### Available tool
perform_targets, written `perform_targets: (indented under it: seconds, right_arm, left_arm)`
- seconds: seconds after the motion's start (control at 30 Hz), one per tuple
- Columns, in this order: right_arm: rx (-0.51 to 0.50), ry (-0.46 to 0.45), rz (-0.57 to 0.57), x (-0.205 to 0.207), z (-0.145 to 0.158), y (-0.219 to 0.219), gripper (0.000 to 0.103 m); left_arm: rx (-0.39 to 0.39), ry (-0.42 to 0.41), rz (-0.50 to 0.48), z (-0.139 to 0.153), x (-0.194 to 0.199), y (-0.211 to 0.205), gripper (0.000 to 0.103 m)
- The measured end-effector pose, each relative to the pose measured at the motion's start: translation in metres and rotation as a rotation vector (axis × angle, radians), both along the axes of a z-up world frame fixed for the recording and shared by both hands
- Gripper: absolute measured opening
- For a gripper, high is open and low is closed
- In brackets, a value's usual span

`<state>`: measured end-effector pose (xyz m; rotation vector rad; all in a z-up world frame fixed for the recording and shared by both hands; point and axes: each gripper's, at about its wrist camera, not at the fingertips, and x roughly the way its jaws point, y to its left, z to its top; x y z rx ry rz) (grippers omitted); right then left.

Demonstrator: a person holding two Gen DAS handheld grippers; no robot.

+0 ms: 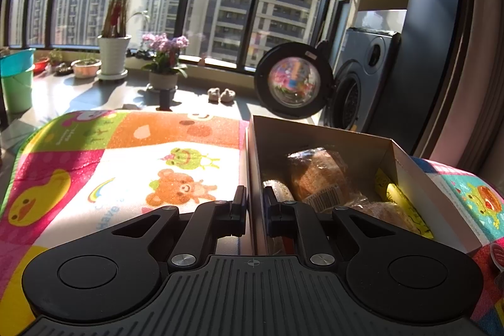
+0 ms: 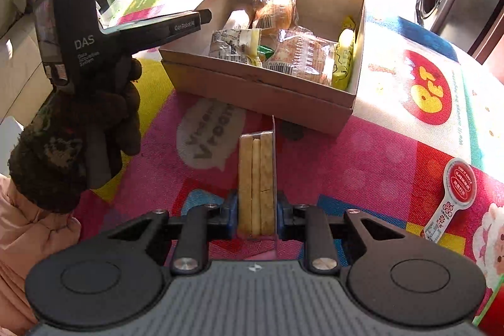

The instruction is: Organize objects

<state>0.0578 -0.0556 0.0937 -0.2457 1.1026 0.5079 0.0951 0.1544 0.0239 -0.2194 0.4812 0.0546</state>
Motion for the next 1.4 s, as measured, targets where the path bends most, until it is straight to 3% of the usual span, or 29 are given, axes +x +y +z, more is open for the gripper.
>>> perform_targets:
  seconds: [0.2,0.37,0.43,0.7,0.9,1.17,1.4]
  right_arm:
    - [0.09,-0.187,-0.055,0.013,0.073,-0.007,0.022]
    - [0.15,-0.27,-0.165,0.064,0.098,-0.003,0.022]
    - [0.132,-0.278,-0.195,0.091,0.092,0.006,0.022]
    - [0.119,-0.118,-0.308,0.173,0.025,0.032,0.022]
    - [0.099,-0.135,-0.317,0.2,-0.001,0.045,0.022]
    - [0.093,-0.215,-0.265,0.182,0.021,0.03,0.03]
    - [0.084,-0.291,-0.3,0.108,0.04,-0.065,0.051]
  left_arm:
    - [-0.002,0.0,0.0,0.0,0.0,0.0,0.013]
    - [-0.001,0.002,-0.001,0.0,0.0,0.0,0.013]
    - [0.0,0.001,-0.001,0.0,0.0,0.0,0.013]
    - [0.002,0.001,-0.001,0.0,-0.001,0.001,0.013]
    - [0.001,0.001,-0.001,0.0,-0.001,0.0,0.013]
    - [0.001,0.004,-0.003,0.001,0.0,0.001,0.013]
    - [-0.009,0.034,0.001,0.003,0.003,0.003,0.013]
